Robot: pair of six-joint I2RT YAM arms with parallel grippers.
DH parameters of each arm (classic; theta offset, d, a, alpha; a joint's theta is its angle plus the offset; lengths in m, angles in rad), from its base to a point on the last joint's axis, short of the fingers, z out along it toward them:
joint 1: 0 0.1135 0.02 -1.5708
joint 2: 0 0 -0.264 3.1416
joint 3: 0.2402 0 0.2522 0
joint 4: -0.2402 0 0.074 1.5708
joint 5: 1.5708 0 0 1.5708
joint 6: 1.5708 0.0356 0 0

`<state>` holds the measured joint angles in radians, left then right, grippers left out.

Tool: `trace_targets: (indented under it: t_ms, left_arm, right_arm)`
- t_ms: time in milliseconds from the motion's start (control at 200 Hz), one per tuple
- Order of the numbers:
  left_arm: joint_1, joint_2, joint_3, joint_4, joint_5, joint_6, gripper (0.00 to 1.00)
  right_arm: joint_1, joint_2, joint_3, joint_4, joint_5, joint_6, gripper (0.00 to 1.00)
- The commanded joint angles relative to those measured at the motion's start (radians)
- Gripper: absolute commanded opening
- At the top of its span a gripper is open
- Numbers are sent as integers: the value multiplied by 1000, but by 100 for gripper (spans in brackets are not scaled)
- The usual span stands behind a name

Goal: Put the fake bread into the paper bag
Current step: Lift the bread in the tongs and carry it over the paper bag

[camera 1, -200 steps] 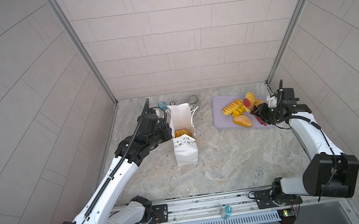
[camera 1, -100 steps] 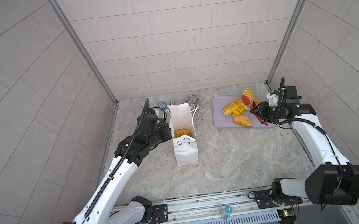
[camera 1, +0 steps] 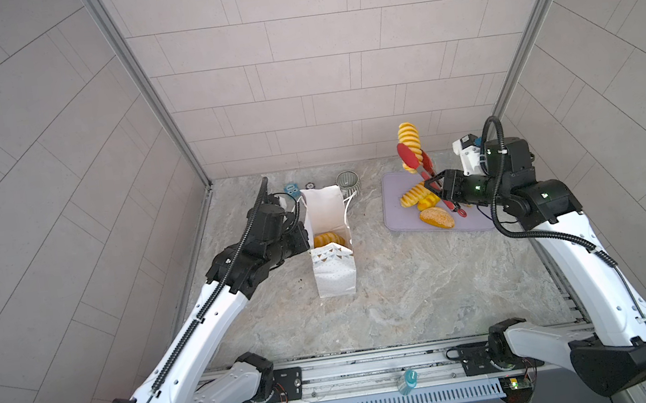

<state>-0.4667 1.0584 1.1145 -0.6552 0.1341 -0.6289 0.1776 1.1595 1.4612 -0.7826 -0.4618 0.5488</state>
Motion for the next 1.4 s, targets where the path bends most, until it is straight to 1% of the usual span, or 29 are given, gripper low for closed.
trace_targets:
  t_ms: [0,65,265,350,731,946,1166,1396]
  left_arm:
    - [5,1,16,-61,-18,0,5]
    - [5,2,20,-63,-16,-3,7]
    - [5,-3,38,-74,-19,-5,34]
    - [5,-8,46,-80,-24,-5,40]
    - [5,-25,61,-89,-30,-10,40]
    - [5,-34,53,-86,-28,-14,32]
    - [5,-46,45,-86,-22,-15,28]
    - [5,-44,31,-72,-12,-19,24]
  right_arm:
    - [64,-17,74,-10,34,-20,46]
    - [122,-15,114,-16,53,-19,46]
    - [299,4,211,-55,145,-14,46]
    - [368,11,236,-64,185,-9,46]
    - [626,42,280,-74,339,41,46]
    - [754,66,278,-67,426,72,46]
    - [819,94,252,-45,476,106,46]
    - [833,119,216,-37,487,131,46]
